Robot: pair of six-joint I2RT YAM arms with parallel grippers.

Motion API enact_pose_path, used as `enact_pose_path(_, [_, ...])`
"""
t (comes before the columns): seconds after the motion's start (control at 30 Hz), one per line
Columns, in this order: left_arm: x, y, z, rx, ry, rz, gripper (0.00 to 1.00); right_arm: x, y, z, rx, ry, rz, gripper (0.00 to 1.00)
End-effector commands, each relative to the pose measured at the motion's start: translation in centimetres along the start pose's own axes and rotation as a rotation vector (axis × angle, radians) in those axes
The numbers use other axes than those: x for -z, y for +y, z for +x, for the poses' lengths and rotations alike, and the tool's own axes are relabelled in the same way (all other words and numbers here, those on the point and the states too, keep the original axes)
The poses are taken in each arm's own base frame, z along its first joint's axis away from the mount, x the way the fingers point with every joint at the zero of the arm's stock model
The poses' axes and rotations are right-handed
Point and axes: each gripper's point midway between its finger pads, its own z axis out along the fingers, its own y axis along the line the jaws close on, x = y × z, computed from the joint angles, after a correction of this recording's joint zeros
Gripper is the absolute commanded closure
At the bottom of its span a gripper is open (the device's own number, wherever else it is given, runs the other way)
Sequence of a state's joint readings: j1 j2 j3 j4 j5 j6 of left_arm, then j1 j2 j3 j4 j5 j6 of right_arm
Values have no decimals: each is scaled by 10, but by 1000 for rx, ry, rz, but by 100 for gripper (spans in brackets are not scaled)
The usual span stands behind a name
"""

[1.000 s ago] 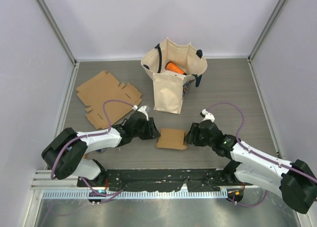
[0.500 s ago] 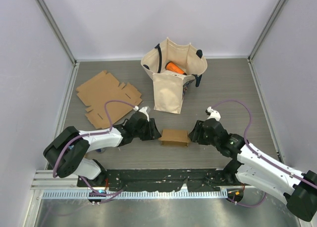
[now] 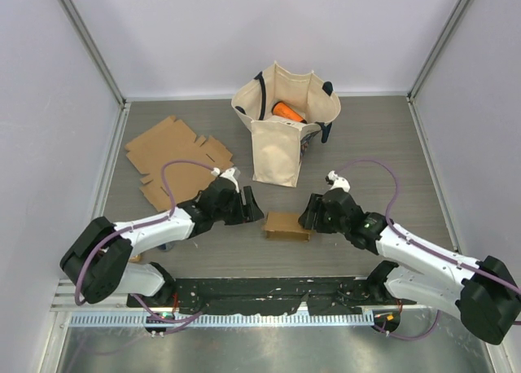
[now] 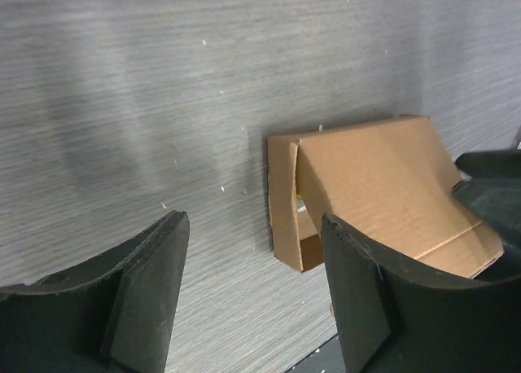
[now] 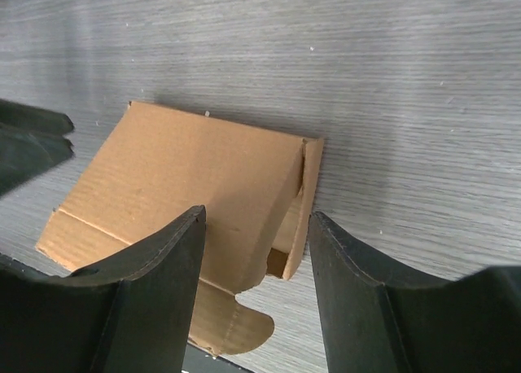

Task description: Fold the paper box

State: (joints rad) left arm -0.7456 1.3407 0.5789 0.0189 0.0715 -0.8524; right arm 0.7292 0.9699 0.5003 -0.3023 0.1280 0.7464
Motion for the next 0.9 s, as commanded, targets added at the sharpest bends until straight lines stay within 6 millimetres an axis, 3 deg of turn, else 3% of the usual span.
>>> enact_pose_path(0.0, [10, -19, -27, 9, -38, 63, 30, -6, 12, 5, -5, -9, -101, 41])
enact_pose_path(0.2, [7, -34, -33, 57, -20, 154, 34, -16, -3, 24, -34, 9, -94, 46])
enact_pose_path(0.37, [0, -48, -20, 74, 60, 241, 37, -22, -6, 30, -47, 14, -104, 55])
enact_pose_path(0.53, [-12, -45, -12, 87, 88, 255, 39, -24, -15, 32, -63, 3, -76, 75])
enact_pose_path(0.87, [-20, -43, 1, 110, 127, 256, 40, -27, -40, 48, -117, 21, -35, 90])
